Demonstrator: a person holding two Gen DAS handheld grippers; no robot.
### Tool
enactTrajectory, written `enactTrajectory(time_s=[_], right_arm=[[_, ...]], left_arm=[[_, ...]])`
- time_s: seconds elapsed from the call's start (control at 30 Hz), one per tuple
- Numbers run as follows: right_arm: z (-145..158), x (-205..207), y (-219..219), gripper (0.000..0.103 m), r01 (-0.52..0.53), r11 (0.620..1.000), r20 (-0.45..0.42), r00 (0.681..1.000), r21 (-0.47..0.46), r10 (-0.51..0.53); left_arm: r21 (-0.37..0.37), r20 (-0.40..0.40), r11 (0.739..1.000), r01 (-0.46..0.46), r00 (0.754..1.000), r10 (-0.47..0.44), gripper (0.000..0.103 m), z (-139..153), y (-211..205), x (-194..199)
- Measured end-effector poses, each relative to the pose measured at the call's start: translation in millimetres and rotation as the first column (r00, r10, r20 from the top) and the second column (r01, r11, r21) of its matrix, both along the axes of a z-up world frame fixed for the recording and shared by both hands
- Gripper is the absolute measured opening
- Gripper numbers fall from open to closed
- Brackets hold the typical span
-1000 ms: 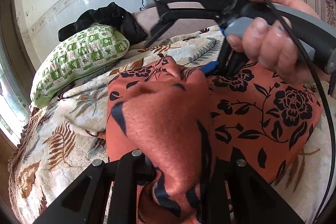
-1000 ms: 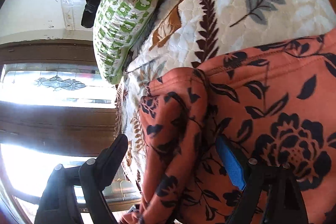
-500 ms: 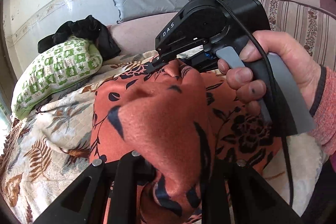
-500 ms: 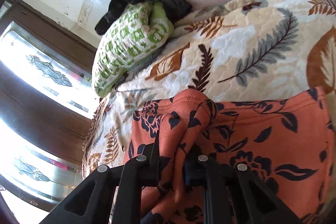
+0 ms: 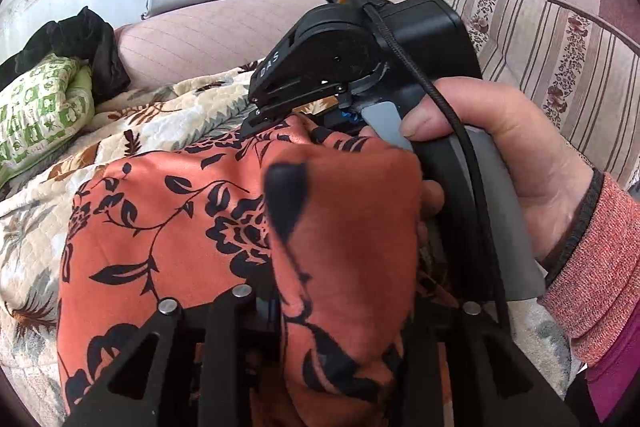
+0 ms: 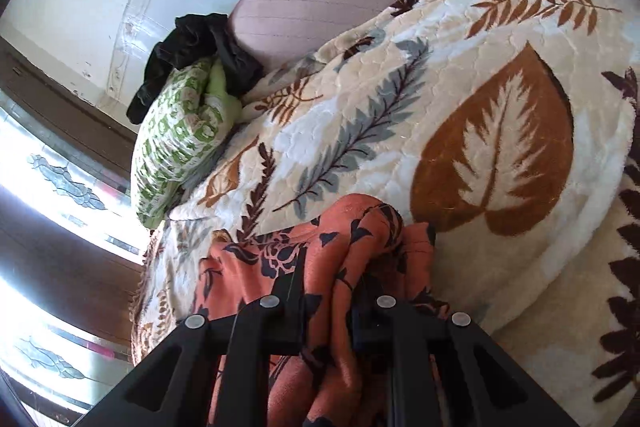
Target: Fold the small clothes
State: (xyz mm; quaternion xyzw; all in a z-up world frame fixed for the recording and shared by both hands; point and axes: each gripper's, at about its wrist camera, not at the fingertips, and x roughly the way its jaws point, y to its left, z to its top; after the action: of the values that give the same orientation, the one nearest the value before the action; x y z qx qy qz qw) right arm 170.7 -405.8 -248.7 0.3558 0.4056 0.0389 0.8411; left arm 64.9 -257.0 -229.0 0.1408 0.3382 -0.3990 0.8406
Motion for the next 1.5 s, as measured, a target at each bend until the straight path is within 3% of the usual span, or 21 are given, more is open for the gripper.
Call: enactTrajectory(time_s=[0.07,0.13,0.23,0.3,0.37,0.43,0.5,0.63,0.7,0.77,0.87,0.97,1.1,1.23,1.33,1.43,1.5], right_arm=[[-7.3,1.9,-3.7,0.016,0.015,1.000,-0.023,1.000,-0.020,-0.015],[-15.8,2.9,-7.8,0.020,0.020,1.000,-0.053,0.998,0.022,-0.019],[-16.4,-3.0,-14.2,0.040,0.044,0.999,-0.084,0.996,0.033,-0.041],[-9.1,-14.5,-21.9,0.060,0.089,0.996,-0.097,0.992,0.028,-0.086],[9.8,-32.5,-24.3,0.061,0.141,0.988,-0.078,0.986,-0.056,-0.145],[35.5,-51.8,-18.8,0.061,0.139,0.983,0.001,0.990,-0.120,-0.140],[60.2,-68.0,-5.0,0.061,0.110,0.983,0.073,0.992,-0.147,-0.100],[91.3,-93.2,52.0,0.048,-0.022,0.971,0.137,0.989,-0.240,0.056],[89.5,-105.5,80.8,0.046,-0.076,0.957,0.109,0.988,-0.280,0.111],[76.1,-113.5,103.7,0.046,-0.130,0.941,0.036,0.988,-0.313,0.148],[38.1,-131.1,116.7,0.045,-0.138,0.896,-0.142,0.986,-0.421,0.086],[11.2,-153.3,107.6,0.045,-0.128,0.923,-0.193,0.979,-0.363,0.060],[11.8,-164.9,113.4,0.045,-0.181,0.924,-0.222,0.969,-0.336,0.109],[19.3,-162.8,110.6,0.045,-0.215,0.920,-0.251,0.959,-0.328,0.134],[41.1,-146.4,96.1,0.045,-0.154,0.948,-0.174,0.979,-0.279,0.108],[56.6,-114.2,92.1,0.045,-0.094,0.934,-0.140,0.989,-0.345,0.047],[56.3,-86.1,88.5,0.045,-0.073,0.943,-0.132,0.991,-0.326,0.032]], left_arm=[[-0.009,-0.032,1.000,0.020,0.999,-0.020,0.047,1.7,3.7,1.3],[-0.002,-0.070,0.999,0.043,0.997,-0.043,0.054,6.3,8.6,1.7],[-0.011,-0.115,0.993,0.115,0.987,-0.115,0.061,21.7,25.1,-0.3],[-0.040,-0.088,0.988,0.150,0.984,-0.153,0.065,36.9,44.5,-6.3],[-0.049,-0.031,0.990,0.135,0.990,-0.137,0.069,50.2,69.0,-15.8],[-0.055,-0.001,0.995,0.085,0.996,-0.085,0.069,63.2,93.5,-19.0],[-0.077,-0.001,0.997,0.006,1.000,-0.007,0.070,67.9,119.4,-6.4],[-0.072,-0.045,0.981,-0.178,0.984,0.175,0.070,64.5,156.0,30.3],[-0.039,-0.046,0.976,-0.215,0.976,0.213,0.070,55.2,160.1,39.2],[0.045,-0.032,0.972,-0.231,0.972,0.232,0.070,38.2,154.2,42.9],[0.170,0.010,0.961,-0.219,0.975,0.221,0.071,13.8,143.8,39.3],[0.213,0.075,0.955,-0.208,0.978,0.196,0.071,7.0,139.1,33.9],[0.264,0.126,0.945,-0.191,0.979,0.163,0.072,10.0,139.5,23.8],[0.229,0.092,0.956,-0.186,0.981,0.169,0.072,14.3,146.2,27.5],[0.163,0.039,0.967,-0.198,0.980,0.194,0.072,23.9,156.7,35.1],[0.084,-0.026,0.968,-0.235,0.971,0.238,0.071,30.8,169.4,44.7],[0.054,-0.075,0.974,-0.220,0.972,0.224,0.071,29.7,171.4,47.7]])
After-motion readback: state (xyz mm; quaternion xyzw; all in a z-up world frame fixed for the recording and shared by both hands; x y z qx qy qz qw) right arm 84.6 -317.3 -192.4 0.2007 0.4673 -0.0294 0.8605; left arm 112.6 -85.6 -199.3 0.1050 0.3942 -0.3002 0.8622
